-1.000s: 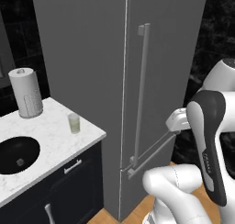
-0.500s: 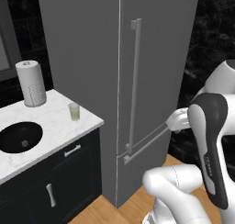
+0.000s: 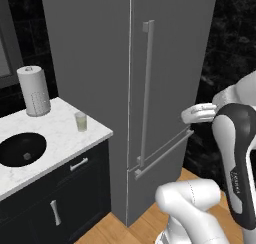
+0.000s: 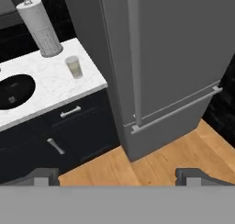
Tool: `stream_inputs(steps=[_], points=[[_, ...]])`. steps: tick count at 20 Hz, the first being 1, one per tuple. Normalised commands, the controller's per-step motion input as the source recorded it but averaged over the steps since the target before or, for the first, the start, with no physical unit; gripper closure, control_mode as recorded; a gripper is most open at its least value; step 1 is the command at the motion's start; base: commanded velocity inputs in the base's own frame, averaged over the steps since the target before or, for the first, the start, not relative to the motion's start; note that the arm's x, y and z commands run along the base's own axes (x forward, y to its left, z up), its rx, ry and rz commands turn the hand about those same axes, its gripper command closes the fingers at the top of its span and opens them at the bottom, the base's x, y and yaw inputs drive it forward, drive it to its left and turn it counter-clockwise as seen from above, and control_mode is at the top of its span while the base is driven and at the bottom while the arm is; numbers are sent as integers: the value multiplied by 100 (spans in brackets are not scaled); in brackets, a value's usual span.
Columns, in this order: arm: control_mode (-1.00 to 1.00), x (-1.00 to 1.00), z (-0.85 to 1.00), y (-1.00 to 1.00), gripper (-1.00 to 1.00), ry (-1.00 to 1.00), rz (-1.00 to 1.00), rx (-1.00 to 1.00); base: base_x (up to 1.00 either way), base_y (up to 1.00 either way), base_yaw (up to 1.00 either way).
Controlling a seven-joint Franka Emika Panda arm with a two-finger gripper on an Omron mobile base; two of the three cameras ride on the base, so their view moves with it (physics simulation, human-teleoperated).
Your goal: Grab a lemon wedge from the fridge and one ice cube from the ice bowl, and put them in the glass of lemonade.
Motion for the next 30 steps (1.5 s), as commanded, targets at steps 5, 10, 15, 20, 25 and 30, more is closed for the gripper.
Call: stream_inputs(steps=[5,10,15,20,25,30], points=[[-100,85,24,9,-100,-22,-1,12,0,0,0],[-100,100,0,38,-100,18,0,-3,0,0,0],[-100,100,0,1,-100,42,0,-11,0,0,0],[-100,83,-22,-14,-100,1,13,0,0,0,0],[-100,73,-34,-5,-100,-14,19,3,0,0,0],[-100,67,-19,5,-100,-2,22,0,0,0,0]])
